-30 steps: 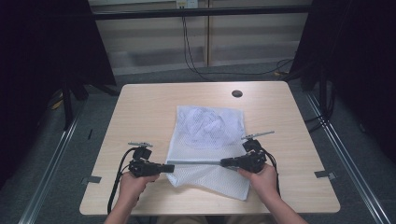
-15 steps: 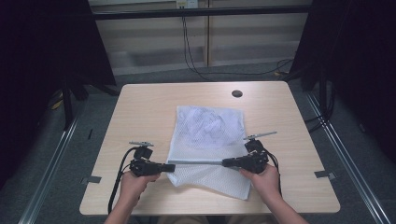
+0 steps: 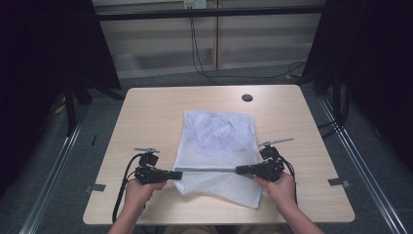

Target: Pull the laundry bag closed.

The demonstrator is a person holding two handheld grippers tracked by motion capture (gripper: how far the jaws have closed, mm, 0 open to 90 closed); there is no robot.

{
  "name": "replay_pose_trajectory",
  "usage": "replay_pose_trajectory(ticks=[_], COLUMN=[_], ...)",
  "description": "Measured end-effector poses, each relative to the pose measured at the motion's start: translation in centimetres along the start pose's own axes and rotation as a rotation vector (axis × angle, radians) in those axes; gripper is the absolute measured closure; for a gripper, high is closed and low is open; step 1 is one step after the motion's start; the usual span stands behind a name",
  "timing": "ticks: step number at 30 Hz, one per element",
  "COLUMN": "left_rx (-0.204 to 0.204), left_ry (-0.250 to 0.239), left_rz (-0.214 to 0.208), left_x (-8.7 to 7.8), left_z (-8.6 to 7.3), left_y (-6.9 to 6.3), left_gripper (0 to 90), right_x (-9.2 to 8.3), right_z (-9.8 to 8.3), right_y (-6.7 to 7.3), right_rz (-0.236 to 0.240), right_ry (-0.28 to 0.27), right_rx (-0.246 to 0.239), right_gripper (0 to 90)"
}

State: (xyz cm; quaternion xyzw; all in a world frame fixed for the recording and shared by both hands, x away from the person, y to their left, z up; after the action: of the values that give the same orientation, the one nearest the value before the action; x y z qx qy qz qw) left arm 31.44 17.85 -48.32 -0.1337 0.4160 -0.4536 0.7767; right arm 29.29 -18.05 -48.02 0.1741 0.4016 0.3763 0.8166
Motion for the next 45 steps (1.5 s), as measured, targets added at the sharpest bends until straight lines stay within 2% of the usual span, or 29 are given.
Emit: replay_pose_trajectory(ticks=[2,13,19,29,45], left_rx=[-0.012,0.003,0.002,-0.005,0.001], left_ry=[-0.005,0.0,0.0,-0.002,0.003], left_rz=[-0.006,0.0,0.003,0.004,0.006], left_x=[0.1,0.1,-0.1,-0.2,-0.2], left_z=[0.0,0.0,0.0,0.0,-0.1], left_y=[-0.1,-0.2,-0.1,-0.1,0.0], left_gripper=[88.4,88.4,88.4,88.4,88.4], right_x=[-0.2,-0.5,-0.5,-1.4,-2.0], right_z=[0.0,-0.1,-0.1,-0.3,-0.5], right_y=[-0.1,-0.2,-0.2,-1.0,-1.3], right_rz=[0.001,-0.001,-0.008,-0.016,-0.024], right_ry=[-0.003,-0.003,0.001,-0.013,-0.012], right_rx=[-0.003,0.0,-0.009,0.006,0.011], right_gripper=[87.0,87.0,87.0,87.0,87.0])
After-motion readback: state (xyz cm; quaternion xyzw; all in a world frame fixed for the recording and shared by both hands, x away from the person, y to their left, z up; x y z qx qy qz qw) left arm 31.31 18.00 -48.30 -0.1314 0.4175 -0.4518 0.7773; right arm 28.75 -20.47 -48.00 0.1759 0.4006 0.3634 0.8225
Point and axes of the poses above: each handheld gripper's, and its own axes: x roughly forward along the jaws, z roughly out of its top, y roughly to its left, the point moved 2 cm from there along x, roughly forward along the jaws, and after that the axes turned 7 degrees about -y, right-handed, at the moved point
